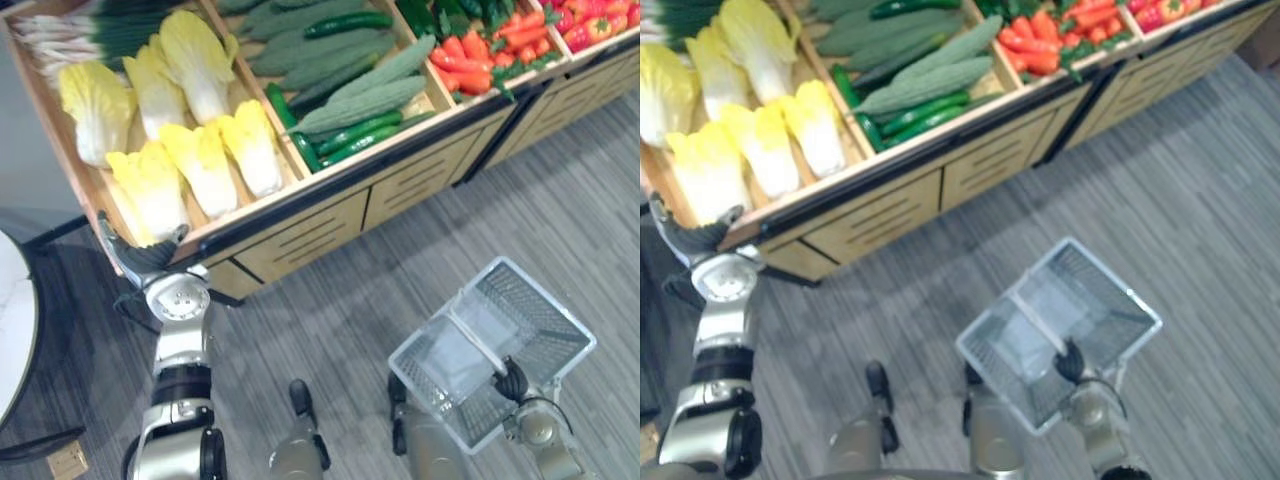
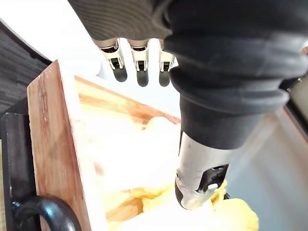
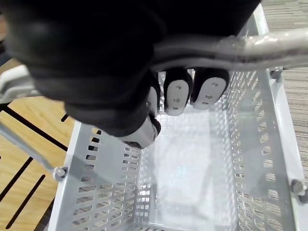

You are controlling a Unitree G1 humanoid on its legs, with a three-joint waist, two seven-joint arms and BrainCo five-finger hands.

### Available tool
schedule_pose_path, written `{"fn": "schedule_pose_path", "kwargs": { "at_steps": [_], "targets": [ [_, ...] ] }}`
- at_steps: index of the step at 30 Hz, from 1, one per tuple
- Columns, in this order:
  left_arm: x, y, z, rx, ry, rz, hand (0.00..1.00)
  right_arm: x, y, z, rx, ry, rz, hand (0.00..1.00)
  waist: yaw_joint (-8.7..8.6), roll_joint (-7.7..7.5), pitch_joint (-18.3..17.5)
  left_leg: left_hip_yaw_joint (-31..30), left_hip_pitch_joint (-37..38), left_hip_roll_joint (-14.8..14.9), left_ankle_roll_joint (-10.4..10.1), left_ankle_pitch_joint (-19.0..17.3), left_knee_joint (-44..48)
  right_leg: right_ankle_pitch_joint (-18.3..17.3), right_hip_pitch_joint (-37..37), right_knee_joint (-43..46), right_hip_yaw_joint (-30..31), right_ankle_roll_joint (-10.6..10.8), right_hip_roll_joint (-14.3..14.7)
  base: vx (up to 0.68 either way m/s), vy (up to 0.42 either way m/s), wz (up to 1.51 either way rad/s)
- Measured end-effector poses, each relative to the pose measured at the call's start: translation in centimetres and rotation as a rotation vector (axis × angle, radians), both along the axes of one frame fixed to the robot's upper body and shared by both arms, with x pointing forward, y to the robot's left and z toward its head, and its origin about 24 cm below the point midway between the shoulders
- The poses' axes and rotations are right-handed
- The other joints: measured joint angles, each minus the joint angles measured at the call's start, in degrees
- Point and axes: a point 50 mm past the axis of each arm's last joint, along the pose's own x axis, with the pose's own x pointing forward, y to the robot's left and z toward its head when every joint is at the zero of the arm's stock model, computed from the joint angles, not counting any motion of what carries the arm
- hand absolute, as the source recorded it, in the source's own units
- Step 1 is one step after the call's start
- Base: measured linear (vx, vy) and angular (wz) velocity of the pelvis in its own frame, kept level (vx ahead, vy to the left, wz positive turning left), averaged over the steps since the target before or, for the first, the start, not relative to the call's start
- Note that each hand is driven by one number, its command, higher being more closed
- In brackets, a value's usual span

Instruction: Pick vegetable in the basket

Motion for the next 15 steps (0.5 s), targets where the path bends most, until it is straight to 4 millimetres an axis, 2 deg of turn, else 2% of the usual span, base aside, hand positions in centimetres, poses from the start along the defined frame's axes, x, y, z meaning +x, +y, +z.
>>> {"fn": "schedule_pose_path", "kwargs": {
  "at_steps": [5, 15],
  "targets": [
    [1.2, 1.0, 1.7, -0.022, -0.020, 0.065, 0.00, 0.9, 1.0, 0.6, 0.001, -0.051, 0.044, 1.00, -0.21, -1.27, 2.49, 1.03, -0.48, 0.01, 0.10, 0.08, 0.00, 1.53, -0.27, -2.17, 1.45, 0.00, 0.23, 0.03, 0.003, -0.13],
    [2.1, 2.7, 2.9, -0.054, 0.029, 0.183, 0.00, 1.1, 2.1, 0.8, -0.009, -0.091, 0.123, 1.00, -0.30, -1.96, 3.46, 1.03, -0.52, -0.05, 0.09, 0.08, -0.04, 1.58, -0.73, -2.18, 2.27, -0.05, 0.31, 0.03, -0.001, -0.05]
  ]
}}
